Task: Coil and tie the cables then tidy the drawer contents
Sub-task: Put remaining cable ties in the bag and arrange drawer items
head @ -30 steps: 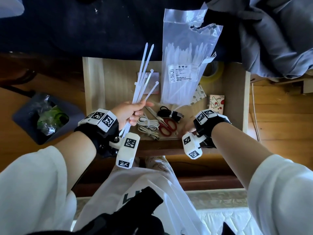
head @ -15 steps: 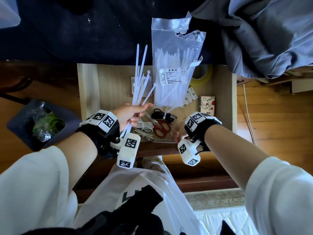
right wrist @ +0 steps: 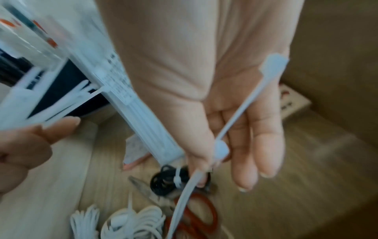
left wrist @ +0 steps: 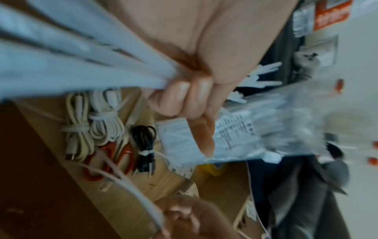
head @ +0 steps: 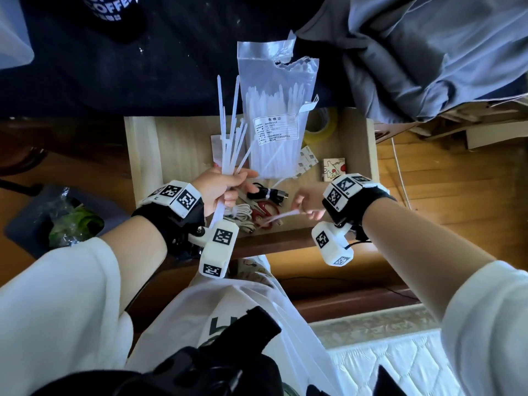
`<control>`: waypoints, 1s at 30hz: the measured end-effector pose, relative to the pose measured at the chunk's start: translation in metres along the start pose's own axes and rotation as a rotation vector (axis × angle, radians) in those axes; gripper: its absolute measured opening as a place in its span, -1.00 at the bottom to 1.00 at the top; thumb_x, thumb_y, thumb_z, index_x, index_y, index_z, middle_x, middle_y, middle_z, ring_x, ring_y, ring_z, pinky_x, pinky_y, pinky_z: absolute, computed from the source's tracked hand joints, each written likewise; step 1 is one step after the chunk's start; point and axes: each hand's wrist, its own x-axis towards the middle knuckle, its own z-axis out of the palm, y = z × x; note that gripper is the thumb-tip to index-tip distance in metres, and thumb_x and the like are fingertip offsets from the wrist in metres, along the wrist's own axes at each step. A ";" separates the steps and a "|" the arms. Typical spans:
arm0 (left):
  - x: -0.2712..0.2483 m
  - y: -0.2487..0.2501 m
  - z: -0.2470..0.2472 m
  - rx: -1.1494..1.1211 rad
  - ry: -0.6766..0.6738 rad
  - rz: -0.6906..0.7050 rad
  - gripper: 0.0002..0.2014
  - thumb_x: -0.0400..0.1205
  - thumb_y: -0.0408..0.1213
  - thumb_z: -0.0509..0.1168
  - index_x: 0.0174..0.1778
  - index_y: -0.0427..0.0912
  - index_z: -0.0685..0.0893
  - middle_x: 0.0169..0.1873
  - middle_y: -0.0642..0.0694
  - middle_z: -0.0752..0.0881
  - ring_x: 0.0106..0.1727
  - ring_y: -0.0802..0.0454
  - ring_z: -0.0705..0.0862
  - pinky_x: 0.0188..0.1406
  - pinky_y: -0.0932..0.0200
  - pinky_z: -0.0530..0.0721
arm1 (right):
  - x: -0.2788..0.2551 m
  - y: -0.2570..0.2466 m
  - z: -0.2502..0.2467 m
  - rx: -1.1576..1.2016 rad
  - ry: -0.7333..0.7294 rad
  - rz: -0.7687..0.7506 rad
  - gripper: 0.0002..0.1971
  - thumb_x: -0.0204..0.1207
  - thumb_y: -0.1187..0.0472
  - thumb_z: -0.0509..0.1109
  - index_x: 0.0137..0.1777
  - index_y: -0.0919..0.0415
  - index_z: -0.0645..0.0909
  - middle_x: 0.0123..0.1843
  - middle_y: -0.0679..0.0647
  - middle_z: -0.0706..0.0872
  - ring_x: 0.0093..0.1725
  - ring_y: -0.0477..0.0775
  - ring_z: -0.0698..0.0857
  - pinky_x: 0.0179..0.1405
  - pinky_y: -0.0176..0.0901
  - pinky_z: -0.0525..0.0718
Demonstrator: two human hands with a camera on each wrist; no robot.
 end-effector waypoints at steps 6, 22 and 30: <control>-0.008 0.037 0.031 0.078 -0.070 0.225 -0.87 0.66 -0.43 0.22 0.01 -0.25 0.67 -0.17 0.00 0.82 -0.09 0.14 0.77 -0.05 0.29 0.61 | -0.052 -0.010 -0.058 -0.132 0.233 -0.187 -0.55 0.41 0.60 0.32 0.22 0.22 0.69 0.01 0.12 0.76 -0.40 -0.22 0.59 -0.43 -0.55 0.45; -0.034 0.060 0.042 0.281 -0.142 0.181 -0.75 0.77 -0.23 0.05 0.09 -0.22 0.61 -0.55 0.08 0.40 -0.61 0.22 0.26 -0.57 0.34 0.22 | -0.088 -0.037 -0.075 0.174 0.764 -0.429 -0.83 0.51 0.22 0.43 0.07 0.18 0.70 -0.36 -0.16 0.45 -0.36 -0.22 0.45 -0.27 -0.48 0.41; -0.063 0.063 0.023 0.080 -0.052 0.316 -0.76 0.75 -0.27 0.06 -0.17 -0.24 0.53 -0.63 0.04 0.50 -0.63 0.16 0.38 -0.58 0.31 0.35 | -0.077 -0.048 -0.050 1.039 0.703 -0.452 -0.58 0.55 0.21 0.39 0.38 0.27 0.46 -0.26 -0.03 0.63 -0.40 -0.20 0.64 -0.25 -0.27 0.56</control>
